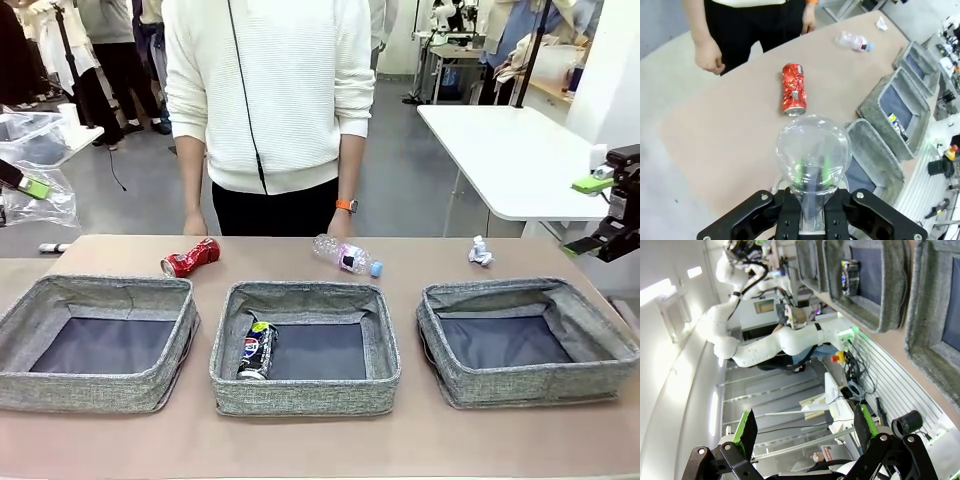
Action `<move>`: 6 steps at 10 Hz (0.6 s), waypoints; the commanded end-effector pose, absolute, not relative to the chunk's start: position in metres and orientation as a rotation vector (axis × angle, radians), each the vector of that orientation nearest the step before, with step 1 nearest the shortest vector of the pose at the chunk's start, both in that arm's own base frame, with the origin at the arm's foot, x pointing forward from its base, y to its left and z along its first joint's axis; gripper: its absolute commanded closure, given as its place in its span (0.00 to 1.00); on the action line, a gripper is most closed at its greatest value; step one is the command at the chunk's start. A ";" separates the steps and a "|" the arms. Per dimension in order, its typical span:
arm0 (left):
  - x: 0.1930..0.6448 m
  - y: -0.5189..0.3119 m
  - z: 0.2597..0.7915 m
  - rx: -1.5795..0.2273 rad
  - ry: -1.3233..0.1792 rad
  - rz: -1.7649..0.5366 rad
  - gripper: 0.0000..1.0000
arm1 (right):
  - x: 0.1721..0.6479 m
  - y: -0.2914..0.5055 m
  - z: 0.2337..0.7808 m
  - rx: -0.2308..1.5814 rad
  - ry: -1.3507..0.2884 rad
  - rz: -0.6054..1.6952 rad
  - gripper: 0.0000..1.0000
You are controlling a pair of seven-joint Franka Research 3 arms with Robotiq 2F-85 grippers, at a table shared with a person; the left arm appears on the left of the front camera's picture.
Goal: Sort the waste into the appropriate baskets.
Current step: Pick up the waste item pointed out by the person.
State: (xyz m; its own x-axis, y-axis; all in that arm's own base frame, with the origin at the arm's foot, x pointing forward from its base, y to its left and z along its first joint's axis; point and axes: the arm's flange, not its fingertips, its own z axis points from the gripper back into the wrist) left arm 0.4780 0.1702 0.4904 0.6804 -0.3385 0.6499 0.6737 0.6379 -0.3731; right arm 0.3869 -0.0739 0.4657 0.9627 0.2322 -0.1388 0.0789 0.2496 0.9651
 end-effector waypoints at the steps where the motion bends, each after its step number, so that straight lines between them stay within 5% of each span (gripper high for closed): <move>1: 0.475 0.162 0.492 -0.656 -0.563 -0.600 0.87 | 0.388 -0.072 0.472 1.332 0.286 0.089 0.00; 6: 0.388 0.021 0.552 -0.619 -0.135 -0.587 0.87 | 0.388 -0.072 0.472 1.332 0.286 0.089 0.00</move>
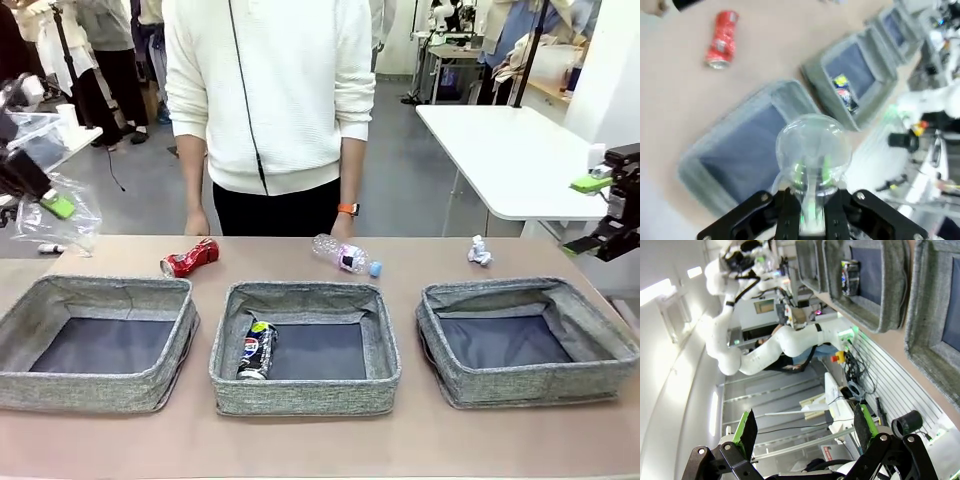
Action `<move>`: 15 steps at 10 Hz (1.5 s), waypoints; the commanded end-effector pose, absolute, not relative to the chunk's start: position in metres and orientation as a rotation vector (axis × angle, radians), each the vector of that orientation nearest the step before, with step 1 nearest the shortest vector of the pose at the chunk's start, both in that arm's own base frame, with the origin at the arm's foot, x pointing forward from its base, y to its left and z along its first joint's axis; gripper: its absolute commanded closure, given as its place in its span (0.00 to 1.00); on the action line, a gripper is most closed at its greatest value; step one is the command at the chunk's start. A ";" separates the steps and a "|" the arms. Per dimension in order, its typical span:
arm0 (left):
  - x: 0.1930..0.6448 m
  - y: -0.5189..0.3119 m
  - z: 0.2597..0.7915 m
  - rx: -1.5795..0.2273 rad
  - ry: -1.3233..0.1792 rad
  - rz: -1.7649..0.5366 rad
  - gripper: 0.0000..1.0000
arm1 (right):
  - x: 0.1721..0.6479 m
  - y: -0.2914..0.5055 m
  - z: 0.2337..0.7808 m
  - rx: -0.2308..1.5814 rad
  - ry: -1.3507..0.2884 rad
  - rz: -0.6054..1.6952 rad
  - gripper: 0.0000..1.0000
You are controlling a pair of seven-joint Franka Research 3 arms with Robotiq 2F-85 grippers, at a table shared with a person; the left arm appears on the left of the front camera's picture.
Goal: Sort the waste into the appropriate baskets.
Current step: Pick up the waste item pointed out by the person.
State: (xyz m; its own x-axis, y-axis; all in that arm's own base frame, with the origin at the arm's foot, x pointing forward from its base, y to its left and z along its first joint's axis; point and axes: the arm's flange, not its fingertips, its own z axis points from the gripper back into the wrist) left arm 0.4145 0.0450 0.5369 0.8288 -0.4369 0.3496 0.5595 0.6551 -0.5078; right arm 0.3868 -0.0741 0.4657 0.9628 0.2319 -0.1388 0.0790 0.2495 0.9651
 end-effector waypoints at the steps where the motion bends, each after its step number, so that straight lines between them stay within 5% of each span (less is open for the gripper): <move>1: 0.373 -0.016 0.562 -0.665 -0.215 -0.420 0.87 | 0.388 -0.072 0.472 1.332 0.286 0.089 0.00; 5: 0.296 -0.135 0.574 -0.667 -0.097 -0.322 0.87 | 0.388 -0.072 0.472 1.332 0.286 0.089 0.00; 6: 0.289 -0.138 0.576 -0.673 -0.069 -0.470 0.87 | 0.388 -0.072 0.472 1.332 0.286 0.089 0.00; 7: 0.310 -0.119 0.582 -0.663 -0.090 -0.309 0.87 | 0.388 -0.072 0.472 1.332 0.286 0.089 0.00; 10: 0.296 -0.136 0.580 -0.661 -0.076 -0.349 0.87 | 0.388 -0.072 0.472 1.332 0.286 0.089 0.00; 12: 0.274 -0.180 0.620 -0.549 -0.106 -0.219 0.87 | 0.388 -0.072 0.472 1.332 0.286 0.089 0.00; 15: 0.256 -0.280 0.684 -0.381 0.095 -0.175 0.87 | 0.388 -0.072 0.472 1.332 0.286 0.089 0.00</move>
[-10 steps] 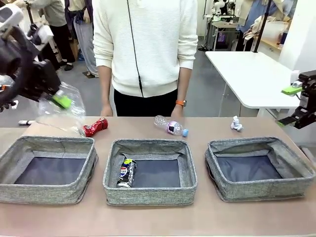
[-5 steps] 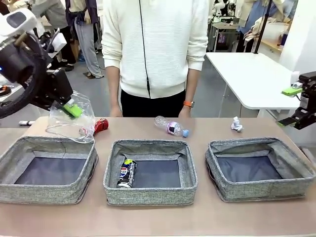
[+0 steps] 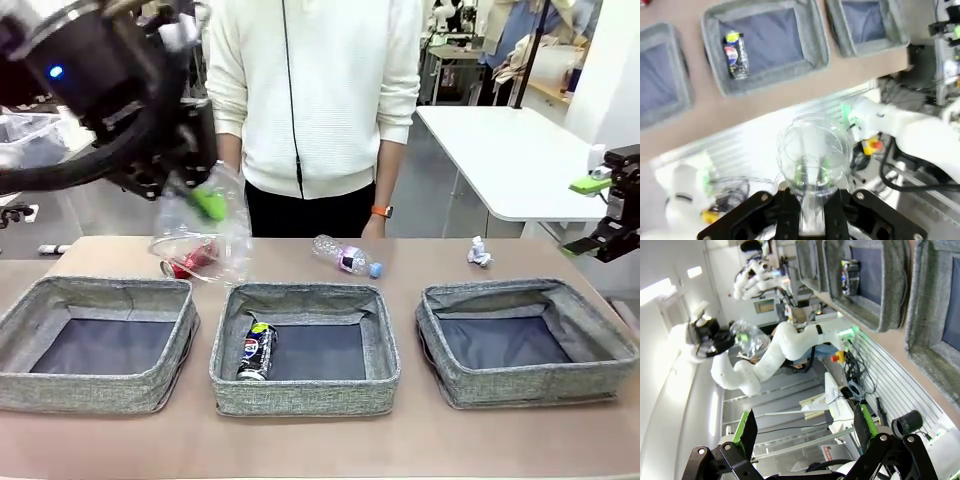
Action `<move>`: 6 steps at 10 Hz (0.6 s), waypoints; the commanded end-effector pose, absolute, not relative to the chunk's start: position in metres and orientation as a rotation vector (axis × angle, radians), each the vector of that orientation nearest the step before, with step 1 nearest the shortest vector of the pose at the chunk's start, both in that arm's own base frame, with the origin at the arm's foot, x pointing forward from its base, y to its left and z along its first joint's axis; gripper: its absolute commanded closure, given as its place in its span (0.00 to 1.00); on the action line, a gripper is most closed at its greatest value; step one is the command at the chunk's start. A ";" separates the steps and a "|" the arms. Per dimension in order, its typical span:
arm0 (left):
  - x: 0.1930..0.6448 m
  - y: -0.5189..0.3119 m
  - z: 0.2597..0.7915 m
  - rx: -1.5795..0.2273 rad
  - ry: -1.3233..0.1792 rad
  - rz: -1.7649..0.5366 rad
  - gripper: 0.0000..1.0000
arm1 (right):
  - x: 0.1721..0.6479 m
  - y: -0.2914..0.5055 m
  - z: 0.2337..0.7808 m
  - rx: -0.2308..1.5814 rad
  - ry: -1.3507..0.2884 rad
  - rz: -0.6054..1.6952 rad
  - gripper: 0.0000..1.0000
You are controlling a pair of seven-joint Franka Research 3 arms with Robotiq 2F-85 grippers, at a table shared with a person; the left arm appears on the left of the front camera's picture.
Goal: Sort the waste into the appropriate baskets.
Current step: Pick up the waste item pointed out by the person.
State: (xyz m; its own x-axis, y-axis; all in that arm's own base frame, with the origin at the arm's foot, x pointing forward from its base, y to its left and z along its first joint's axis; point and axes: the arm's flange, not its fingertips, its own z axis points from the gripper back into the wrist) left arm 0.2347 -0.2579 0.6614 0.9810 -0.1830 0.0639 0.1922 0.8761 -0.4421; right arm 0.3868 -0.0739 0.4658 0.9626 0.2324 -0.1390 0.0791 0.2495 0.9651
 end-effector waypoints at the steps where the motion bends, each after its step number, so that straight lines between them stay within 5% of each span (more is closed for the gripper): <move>1: 0.257 -0.314 0.700 -0.270 0.104 -0.211 0.87 | 0.388 -0.072 0.472 1.332 0.286 0.089 0.00; 6: 0.268 -0.398 0.745 -0.223 0.079 -0.076 0.87 | 0.388 -0.072 0.472 1.332 0.286 0.089 0.00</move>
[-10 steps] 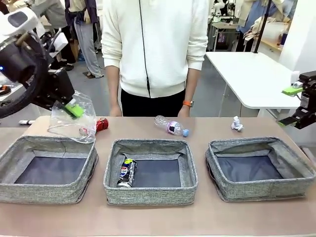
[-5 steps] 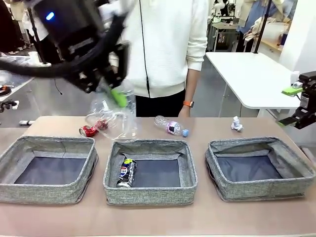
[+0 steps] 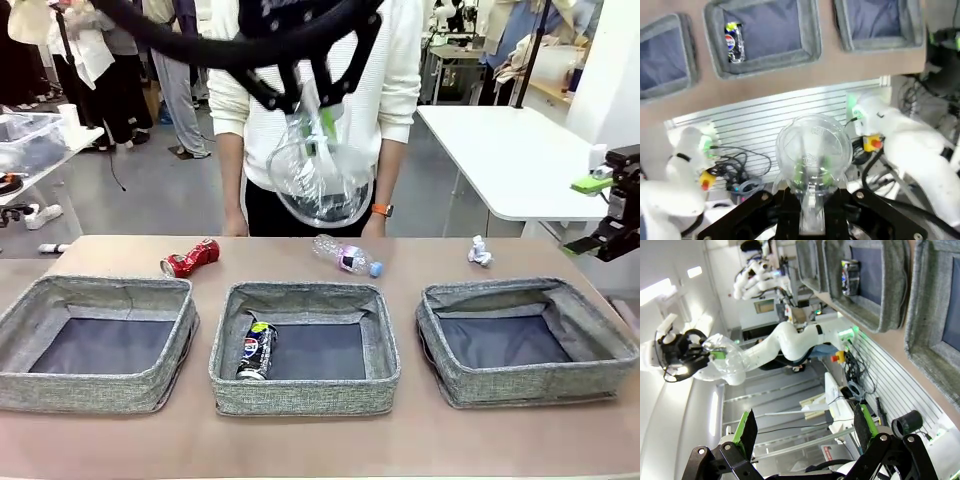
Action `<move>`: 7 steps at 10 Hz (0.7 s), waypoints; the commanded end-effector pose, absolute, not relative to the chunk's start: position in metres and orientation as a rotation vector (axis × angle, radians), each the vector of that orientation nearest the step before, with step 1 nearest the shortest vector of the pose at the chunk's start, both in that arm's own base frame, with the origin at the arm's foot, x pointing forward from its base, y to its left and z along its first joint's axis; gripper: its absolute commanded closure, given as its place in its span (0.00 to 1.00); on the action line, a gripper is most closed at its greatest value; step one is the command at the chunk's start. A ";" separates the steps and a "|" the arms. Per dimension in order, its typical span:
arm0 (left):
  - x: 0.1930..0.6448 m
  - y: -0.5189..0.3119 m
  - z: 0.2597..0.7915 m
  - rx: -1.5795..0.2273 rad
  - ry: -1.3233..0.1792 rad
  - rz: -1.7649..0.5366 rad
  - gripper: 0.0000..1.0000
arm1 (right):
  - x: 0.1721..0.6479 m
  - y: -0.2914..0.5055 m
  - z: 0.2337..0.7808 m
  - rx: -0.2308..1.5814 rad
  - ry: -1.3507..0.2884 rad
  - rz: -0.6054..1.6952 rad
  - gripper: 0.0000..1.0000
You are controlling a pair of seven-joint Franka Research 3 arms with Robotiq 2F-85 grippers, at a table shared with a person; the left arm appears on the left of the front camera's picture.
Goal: Sort the waste into the appropriate baskets.
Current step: Pick up the waste item pointed out by the person.
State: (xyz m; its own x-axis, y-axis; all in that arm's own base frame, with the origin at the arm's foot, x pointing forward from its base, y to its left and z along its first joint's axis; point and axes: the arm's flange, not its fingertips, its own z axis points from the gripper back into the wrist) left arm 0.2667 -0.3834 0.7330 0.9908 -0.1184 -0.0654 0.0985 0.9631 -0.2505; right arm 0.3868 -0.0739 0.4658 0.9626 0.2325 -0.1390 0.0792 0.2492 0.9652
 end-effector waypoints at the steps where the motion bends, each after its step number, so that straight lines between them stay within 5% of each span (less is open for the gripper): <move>1: 0.270 -0.404 0.751 -0.245 0.039 -0.069 0.87 | 0.388 -0.072 0.472 1.332 0.286 0.089 0.00; 5: 0.278 -0.398 0.755 -0.245 -0.092 -0.071 0.87 | 0.388 -0.072 0.472 1.332 0.286 0.089 0.00; 7: 0.295 -0.378 0.757 -0.189 -0.043 -0.124 0.87 | 0.388 -0.072 0.472 1.332 0.286 0.089 0.00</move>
